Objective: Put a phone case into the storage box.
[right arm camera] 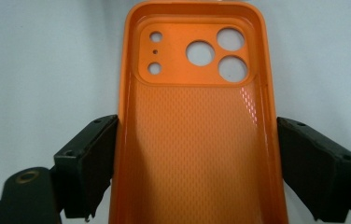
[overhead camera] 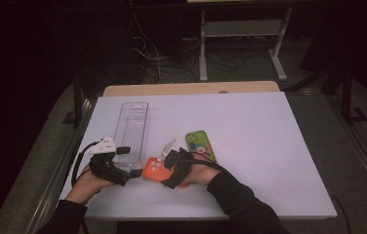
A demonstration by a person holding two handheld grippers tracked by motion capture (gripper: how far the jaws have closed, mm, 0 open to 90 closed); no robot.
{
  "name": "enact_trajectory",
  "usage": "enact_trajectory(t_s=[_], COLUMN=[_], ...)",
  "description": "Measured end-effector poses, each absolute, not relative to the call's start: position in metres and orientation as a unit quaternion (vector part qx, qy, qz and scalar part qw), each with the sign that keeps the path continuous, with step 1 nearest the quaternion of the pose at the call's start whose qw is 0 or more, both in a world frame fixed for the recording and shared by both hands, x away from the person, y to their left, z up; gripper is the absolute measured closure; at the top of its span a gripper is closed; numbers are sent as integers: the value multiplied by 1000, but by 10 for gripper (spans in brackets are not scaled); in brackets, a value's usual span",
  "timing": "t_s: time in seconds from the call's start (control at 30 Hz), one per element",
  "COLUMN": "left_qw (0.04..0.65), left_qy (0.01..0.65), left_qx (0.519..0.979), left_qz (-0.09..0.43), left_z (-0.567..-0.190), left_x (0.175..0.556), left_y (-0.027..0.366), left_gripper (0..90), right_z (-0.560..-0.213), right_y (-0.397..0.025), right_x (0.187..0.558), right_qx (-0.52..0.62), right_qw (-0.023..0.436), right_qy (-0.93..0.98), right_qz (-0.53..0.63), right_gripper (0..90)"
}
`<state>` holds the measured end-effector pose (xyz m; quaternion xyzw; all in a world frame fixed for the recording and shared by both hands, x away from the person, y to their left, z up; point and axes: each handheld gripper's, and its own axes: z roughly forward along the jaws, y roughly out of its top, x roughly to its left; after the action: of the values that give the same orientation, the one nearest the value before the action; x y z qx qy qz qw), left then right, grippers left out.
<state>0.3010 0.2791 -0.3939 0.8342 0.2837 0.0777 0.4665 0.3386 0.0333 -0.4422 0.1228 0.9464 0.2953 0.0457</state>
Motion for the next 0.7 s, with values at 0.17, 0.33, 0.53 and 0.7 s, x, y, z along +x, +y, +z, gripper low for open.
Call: enact_trajectory(t_s=[0.17, 0.33, 0.53, 0.7], left_qw=[472, 471, 472, 469], left_qy=[286, 286, 286, 282], left_qx=[830, 831, 830, 833], left_qz=[81, 79, 80, 77], left_z=[-392, -392, -393, -394], left_x=[301, 302, 301, 301], left_y=[282, 283, 281, 279], left_gripper=[0, 0, 0, 0], right_z=[-433, -420, -410, -402], right_y=[26, 13, 0, -17], right_x=[338, 338, 335, 335], right_qx=[128, 136, 138, 144], right_qw=[42, 34, 39, 43], right_qy=[946, 942, 941, 938], right_qz=[294, 304, 307, 311], right_gripper=[152, 152, 152, 152])
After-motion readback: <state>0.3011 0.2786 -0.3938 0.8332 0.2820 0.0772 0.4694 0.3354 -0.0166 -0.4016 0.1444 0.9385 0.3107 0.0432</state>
